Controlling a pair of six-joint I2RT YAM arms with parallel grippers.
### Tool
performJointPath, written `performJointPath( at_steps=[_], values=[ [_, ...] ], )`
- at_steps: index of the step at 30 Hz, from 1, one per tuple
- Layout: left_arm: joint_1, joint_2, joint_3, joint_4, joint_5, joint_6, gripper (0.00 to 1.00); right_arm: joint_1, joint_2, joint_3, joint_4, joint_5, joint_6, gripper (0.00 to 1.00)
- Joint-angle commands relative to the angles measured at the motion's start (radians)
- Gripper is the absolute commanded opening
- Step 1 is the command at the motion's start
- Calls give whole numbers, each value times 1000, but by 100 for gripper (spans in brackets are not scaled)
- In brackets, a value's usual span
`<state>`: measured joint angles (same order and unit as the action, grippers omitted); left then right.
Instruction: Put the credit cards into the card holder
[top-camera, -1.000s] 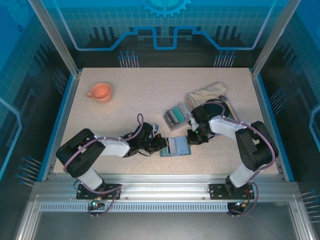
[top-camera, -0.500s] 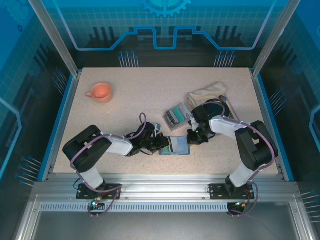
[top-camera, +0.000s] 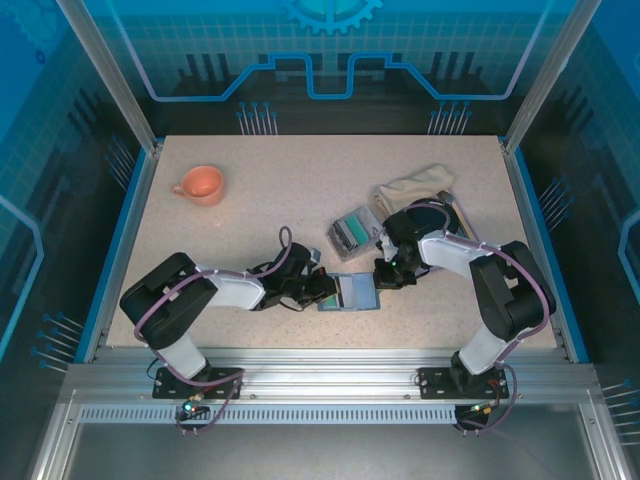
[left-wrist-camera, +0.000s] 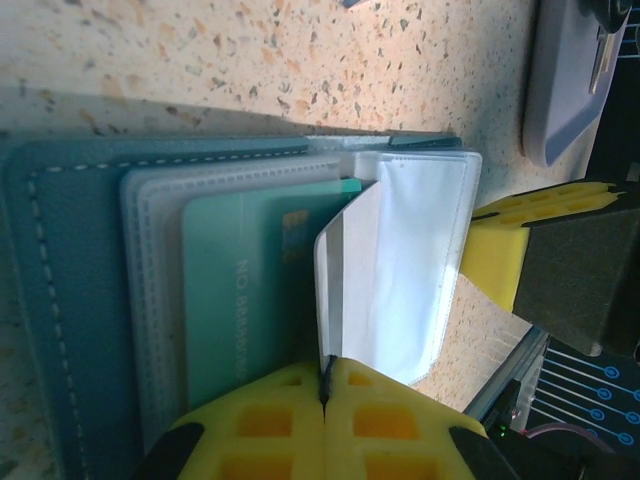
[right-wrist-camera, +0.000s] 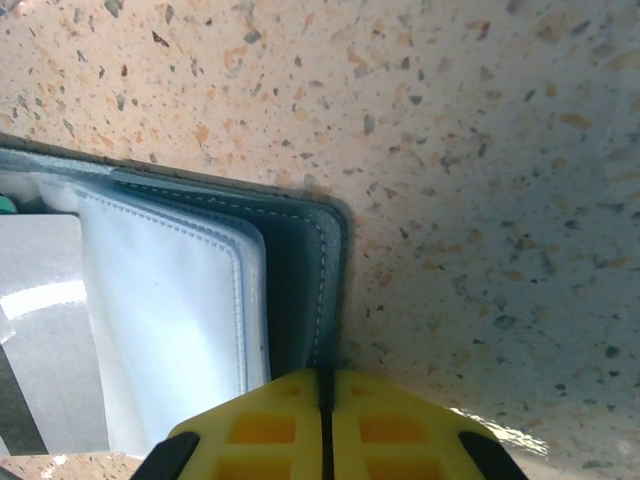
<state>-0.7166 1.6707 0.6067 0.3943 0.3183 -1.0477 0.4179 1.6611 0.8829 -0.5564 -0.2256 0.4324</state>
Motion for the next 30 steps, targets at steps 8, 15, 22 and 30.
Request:
performJointPath(
  at_steps=[8, 15, 22, 30],
  values=[
    [-8, 86, 93, -85, 65, 32, 0, 3, 49, -16, 22, -27, 0, 7],
    [-9, 119, 144, -79, 89, 42, 0, 4, 37, -27, 30, -44, 2, 7],
    [-18, 143, 195, -122, 98, 68, 4, 3, 19, -33, 41, -53, 6, 6],
    [-40, 173, 247, -171, 107, 101, 7, 4, 20, -32, 43, -56, 6, 6]
  ],
)
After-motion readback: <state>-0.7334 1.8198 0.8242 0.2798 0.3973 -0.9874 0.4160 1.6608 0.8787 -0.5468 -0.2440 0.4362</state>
